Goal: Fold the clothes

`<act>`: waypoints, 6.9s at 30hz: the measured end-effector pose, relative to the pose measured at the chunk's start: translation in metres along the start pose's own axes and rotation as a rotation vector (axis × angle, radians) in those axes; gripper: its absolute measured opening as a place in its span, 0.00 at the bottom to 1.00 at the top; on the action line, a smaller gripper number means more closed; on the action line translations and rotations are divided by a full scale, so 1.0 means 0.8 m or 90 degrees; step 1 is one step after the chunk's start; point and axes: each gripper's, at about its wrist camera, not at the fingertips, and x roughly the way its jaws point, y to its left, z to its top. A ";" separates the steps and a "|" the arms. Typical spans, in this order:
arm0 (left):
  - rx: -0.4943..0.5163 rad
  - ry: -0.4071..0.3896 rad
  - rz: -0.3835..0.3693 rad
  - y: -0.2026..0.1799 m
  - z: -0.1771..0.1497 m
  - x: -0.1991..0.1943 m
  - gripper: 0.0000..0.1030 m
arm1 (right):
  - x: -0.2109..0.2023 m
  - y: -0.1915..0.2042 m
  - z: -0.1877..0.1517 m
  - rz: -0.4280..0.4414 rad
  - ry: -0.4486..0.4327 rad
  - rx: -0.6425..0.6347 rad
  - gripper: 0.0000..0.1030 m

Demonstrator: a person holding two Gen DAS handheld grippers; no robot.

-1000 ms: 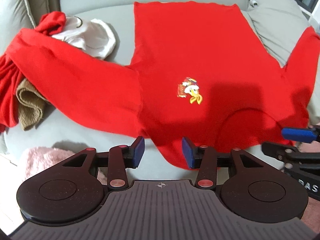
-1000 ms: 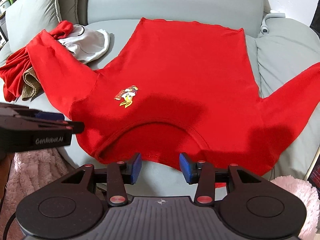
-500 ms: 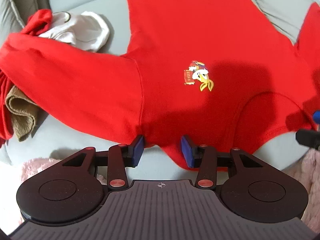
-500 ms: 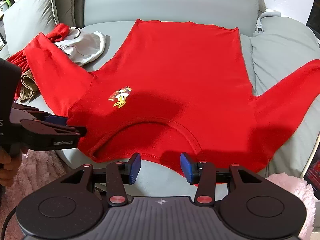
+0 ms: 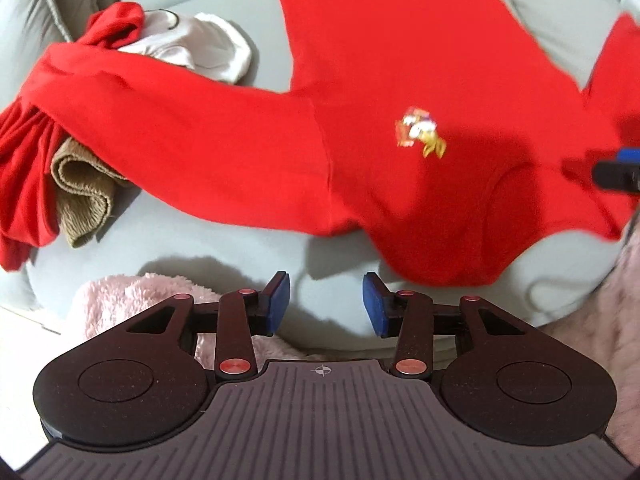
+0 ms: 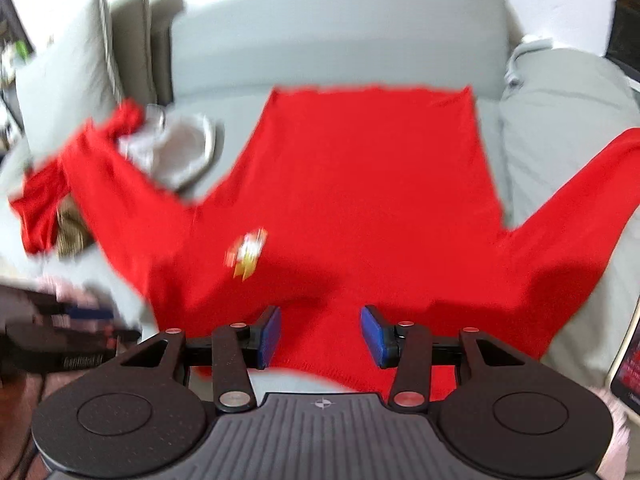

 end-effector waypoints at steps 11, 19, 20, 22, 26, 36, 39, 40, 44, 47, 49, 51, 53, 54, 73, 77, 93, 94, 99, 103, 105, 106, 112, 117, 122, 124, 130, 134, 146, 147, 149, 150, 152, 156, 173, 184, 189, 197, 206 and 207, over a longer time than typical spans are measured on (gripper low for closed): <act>-0.018 0.032 0.052 -0.016 0.009 0.010 0.45 | -0.039 -0.253 0.027 -0.032 -0.305 0.163 0.69; -0.002 0.060 0.107 -0.038 0.024 0.021 0.46 | 0.011 -0.351 0.002 -0.030 -0.308 0.257 0.71; 0.001 0.060 0.110 -0.039 0.027 0.021 0.46 | 0.018 -0.356 0.000 -0.032 -0.302 0.257 0.71; 0.010 0.058 0.116 -0.042 0.030 0.021 0.46 | 0.029 -0.363 -0.003 -0.040 -0.295 0.252 0.71; 0.020 0.058 0.123 -0.045 0.033 0.020 0.46 | 0.022 -0.374 0.011 -0.087 -0.327 0.235 0.71; -0.015 0.026 0.108 -0.024 0.038 0.004 0.46 | -0.039 -0.280 0.061 0.001 -0.322 0.126 0.78; -0.021 0.006 0.113 -0.014 0.042 -0.006 0.46 | -0.030 -0.200 0.063 0.053 -0.249 0.042 0.78; -0.033 -0.005 0.111 -0.004 0.044 -0.014 0.46 | -0.027 -0.165 0.061 0.075 -0.224 0.016 0.78; -0.096 -0.039 0.101 0.042 0.047 -0.045 0.51 | -0.015 -0.059 0.045 0.161 -0.136 -0.054 0.78; -0.167 -0.068 0.076 0.090 0.040 -0.069 0.53 | -0.011 0.002 0.029 0.193 -0.093 -0.113 0.78; -0.213 -0.090 0.055 0.121 0.033 -0.080 0.55 | -0.009 0.038 0.019 0.203 -0.073 -0.154 0.78; -0.268 -0.119 0.027 0.155 0.025 -0.090 0.57 | -0.004 0.058 0.018 0.198 -0.062 -0.172 0.78; -0.366 -0.162 -0.042 0.205 0.011 -0.093 0.56 | 0.004 0.077 0.015 0.183 -0.042 -0.170 0.77; -0.395 -0.167 -0.062 0.218 0.008 -0.092 0.55 | 0.006 0.084 0.014 0.168 -0.036 -0.163 0.76; -0.745 -0.241 -0.209 0.464 0.073 0.000 0.23 | 0.014 0.118 0.002 0.025 0.039 -0.120 0.76; -0.745 -0.233 -0.191 0.471 0.078 0.028 0.23 | 0.014 0.126 0.003 0.017 0.042 -0.126 0.76; -0.723 -0.264 -0.146 0.467 0.115 0.051 0.03 | 0.028 0.120 0.001 0.002 0.074 -0.114 0.76; -0.699 -0.281 -0.125 0.461 0.116 0.039 0.02 | 0.028 0.119 0.001 0.004 0.071 -0.112 0.76; -0.563 -0.344 -0.061 0.410 0.130 -0.024 0.02 | 0.028 0.112 -0.004 0.018 0.063 -0.094 0.76; -0.395 -0.388 0.003 0.331 0.143 -0.068 0.02 | 0.026 0.091 -0.013 0.026 0.057 -0.052 0.76; -0.332 -0.401 0.033 0.295 0.145 -0.078 0.02 | 0.022 0.075 -0.019 0.025 0.053 -0.026 0.76; -0.288 -0.409 0.050 0.265 0.146 -0.085 0.02 | 0.020 0.067 -0.022 0.025 0.051 -0.012 0.76; -0.161 -0.417 0.036 0.111 0.154 -0.100 0.02 | 0.006 0.019 -0.034 0.020 0.027 0.056 0.77; 0.020 -0.369 0.035 -0.047 0.155 -0.059 0.02 | -0.011 -0.023 -0.044 0.026 -0.006 0.129 0.77; 0.112 -0.316 0.009 -0.155 0.141 -0.017 0.03 | -0.026 -0.056 -0.059 0.041 -0.025 0.203 0.77; 0.142 -0.298 -0.017 -0.197 0.135 -0.005 0.03 | -0.030 -0.067 -0.064 0.046 -0.028 0.228 0.77; 0.219 -0.171 -0.057 -0.259 0.119 0.035 0.28 | -0.035 -0.080 -0.067 0.048 -0.026 0.267 0.76; 0.225 -0.165 -0.090 -0.233 0.108 0.016 0.47 | -0.037 -0.078 -0.068 0.051 -0.033 0.265 0.77; 0.065 -0.206 -0.084 -0.074 0.056 -0.041 0.55 | 0.001 -0.075 -0.004 0.020 -0.045 0.148 0.78; 0.040 -0.202 -0.077 -0.068 0.056 -0.033 0.54 | 0.008 -0.070 0.004 0.024 -0.044 0.126 0.78; -0.007 -0.194 -0.064 -0.056 0.059 -0.013 0.53 | 0.029 -0.054 0.021 0.026 -0.038 0.070 0.74; -0.012 -0.190 -0.059 -0.055 0.060 -0.008 0.51 | 0.042 -0.044 0.029 0.022 -0.033 0.034 0.74; -0.032 -0.167 -0.030 -0.055 0.064 0.018 0.49 | 0.070 -0.020 0.040 0.006 -0.021 -0.043 0.74; -0.047 -0.151 -0.011 -0.052 0.062 0.034 0.42 | 0.104 0.005 0.039 0.016 0.011 -0.129 0.62; -0.055 -0.084 -0.044 -0.026 0.040 0.079 0.40 | 0.121 -0.034 0.027 -0.070 0.029 -0.062 0.07; -0.101 -0.093 -0.047 -0.024 0.041 0.076 0.44 | 0.057 -0.133 0.021 -0.090 -0.054 0.177 0.18; -0.082 -0.094 -0.036 -0.031 0.044 0.063 0.48 | 0.074 -0.167 0.011 -0.115 0.022 0.287 0.20; -0.086 -0.109 -0.015 -0.017 0.041 0.041 0.48 | 0.075 -0.165 0.009 -0.119 0.038 0.288 0.20; -0.136 -0.121 0.008 0.018 0.037 0.032 0.55 | 0.066 -0.162 0.003 -0.115 0.034 0.292 0.21; -0.147 -0.124 0.013 0.024 0.038 0.031 0.56 | 0.065 -0.162 0.003 -0.113 0.032 0.293 0.21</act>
